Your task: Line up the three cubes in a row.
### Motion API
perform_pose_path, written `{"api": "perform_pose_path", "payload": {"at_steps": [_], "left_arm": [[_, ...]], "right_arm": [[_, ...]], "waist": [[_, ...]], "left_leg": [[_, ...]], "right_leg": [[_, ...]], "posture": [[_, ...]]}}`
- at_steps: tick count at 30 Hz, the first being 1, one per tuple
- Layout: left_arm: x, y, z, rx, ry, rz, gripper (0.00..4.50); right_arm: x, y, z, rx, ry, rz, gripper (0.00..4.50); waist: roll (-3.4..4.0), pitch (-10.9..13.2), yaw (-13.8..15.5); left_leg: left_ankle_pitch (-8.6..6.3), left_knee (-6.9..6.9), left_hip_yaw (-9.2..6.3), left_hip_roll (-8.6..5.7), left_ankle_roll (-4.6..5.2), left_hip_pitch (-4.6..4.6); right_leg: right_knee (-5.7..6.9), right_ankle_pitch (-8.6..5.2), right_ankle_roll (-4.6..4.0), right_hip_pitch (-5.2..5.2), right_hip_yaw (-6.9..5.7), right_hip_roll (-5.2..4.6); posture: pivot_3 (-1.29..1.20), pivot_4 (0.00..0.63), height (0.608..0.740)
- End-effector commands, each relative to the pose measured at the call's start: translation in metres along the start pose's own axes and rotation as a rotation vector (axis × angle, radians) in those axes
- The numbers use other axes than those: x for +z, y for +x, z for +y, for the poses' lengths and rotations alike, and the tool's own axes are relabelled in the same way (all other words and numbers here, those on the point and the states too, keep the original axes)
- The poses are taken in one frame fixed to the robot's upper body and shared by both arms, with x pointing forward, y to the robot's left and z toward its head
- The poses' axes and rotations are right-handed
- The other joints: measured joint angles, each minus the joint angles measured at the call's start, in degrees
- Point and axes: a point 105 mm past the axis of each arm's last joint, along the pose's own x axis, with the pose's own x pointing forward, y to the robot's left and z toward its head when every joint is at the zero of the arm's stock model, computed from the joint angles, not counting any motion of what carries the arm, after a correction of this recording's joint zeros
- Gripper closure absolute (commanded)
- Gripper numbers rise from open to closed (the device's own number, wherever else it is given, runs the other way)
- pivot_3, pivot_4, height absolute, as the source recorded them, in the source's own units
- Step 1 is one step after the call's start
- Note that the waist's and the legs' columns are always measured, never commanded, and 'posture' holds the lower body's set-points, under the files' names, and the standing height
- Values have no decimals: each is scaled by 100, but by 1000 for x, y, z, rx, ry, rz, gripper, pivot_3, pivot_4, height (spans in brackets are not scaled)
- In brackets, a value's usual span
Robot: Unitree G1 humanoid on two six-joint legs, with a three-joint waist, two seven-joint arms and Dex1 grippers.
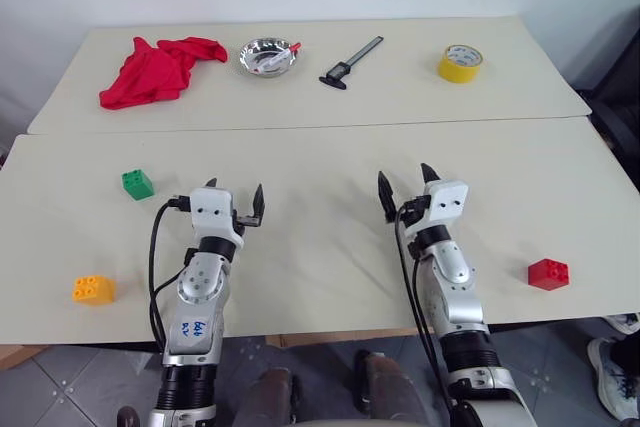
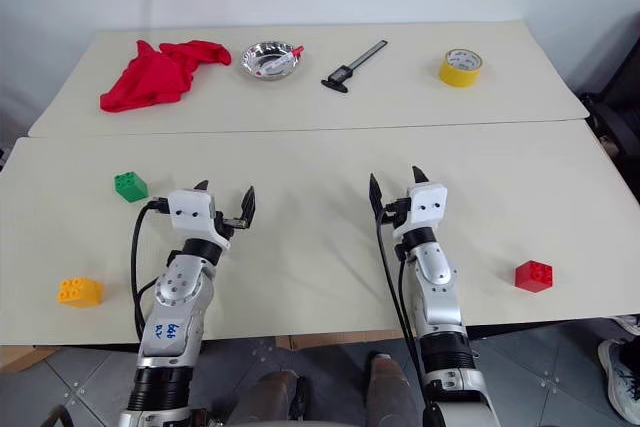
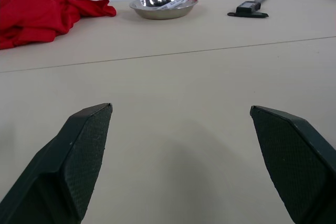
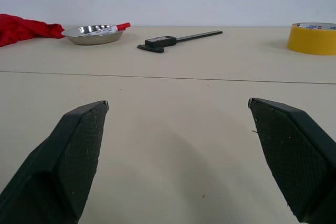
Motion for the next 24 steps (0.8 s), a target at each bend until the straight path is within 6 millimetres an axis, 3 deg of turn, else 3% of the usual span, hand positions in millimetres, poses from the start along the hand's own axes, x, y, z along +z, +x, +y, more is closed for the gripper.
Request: {"api": "perform_pose_path", "payload": {"at_steps": [1, 5, 8, 10, 13, 16, 17, 19, 20, 24], "left_arm": [[13, -3, 0, -19, -12, -61, 26], [37, -19, -19, -348, -55, -177, 26], [37, -37, -25, -623, 0, -160, 26], [37, -47, -19, -730, -24, -131, 26], [25, -69, -4, -975, 118, -2, 26], [25, -75, 7, -1085, 148, 43, 26], [27, -72, 6, -1116, 153, 38, 26], [28, -66, -6, -1190, 149, 11, 26], [28, -66, -12, -1219, 141, 6, 26], [17, -71, -32, -1313, 153, 12, 26]], "right_arm": [[14, 1, 3, 14, -5, -59, 0], [33, -4, 12, 144, 68, -108, 0], [60, -15, 14, 309, 99, -110, 0], [78, -29, 16, 437, 93, -95, 0], [108, -60, -12, 535, -14, -15, 0], [126, -84, -44, 505, -112, 80, 0], [130, -97, -64, 444, -147, 119, 0], [131, -139, -97, 320, -216, 228, 0], [132, -155, -106, 273, -245, 263, 0], [119, -211, -130, 61, -195, 375, 0]], "waist": [[0, 0, -1], [0, 0, -8], [3, 1, 2], [5, 2, 7], [8, 4, 27], [14, 7, 67], [12, 6, 74], [12, 6, 181], [14, 4, 274], [15, 3, 203]], "left_leg": [[0, 0, 0, 0, 0, 0], [0, 0, 0, 3, 0, -2], [-1, -1, -1, 7, -2, -4], [-2, 0, -2, 4, 0, -5], [-4, -2, -15, 5, 5, -3], [-10, -7, -27, 2, 14, -1], [-12, -7, -24, 3, 17, 4], [-14, -7, -23, 0, 22, 6], [-14, -7, -29, -2, 23, 0], [-25, -18, -12, -6, 38, 4]], "right_leg": [[0, 0, 0, 0, 0, 0], [-2, 0, 0, -2, 0, 0], [-1, -2, -3, -4, 0, 1], [-3, -2, -4, -3, 1, -6], [-19, -4, -7, 12, -5, -39], [-46, -7, -13, 31, -13, -45], [-55, -7, -13, 38, -14, -44], [-71, -4, -7, 45, -13, -47], [-75, -3, -5, 46, -13, -47], [-71, 2, 4, 48, -10, -32]], "posture": [[0, 150, 740], [0, 150, 740], [0, 150, 740], [0, 150, 740], [0, 150, 740], [0, 150, 740], [0, 150, 740], [0, 150, 740], [0, 150, 740], [0, 150, 740]]}}
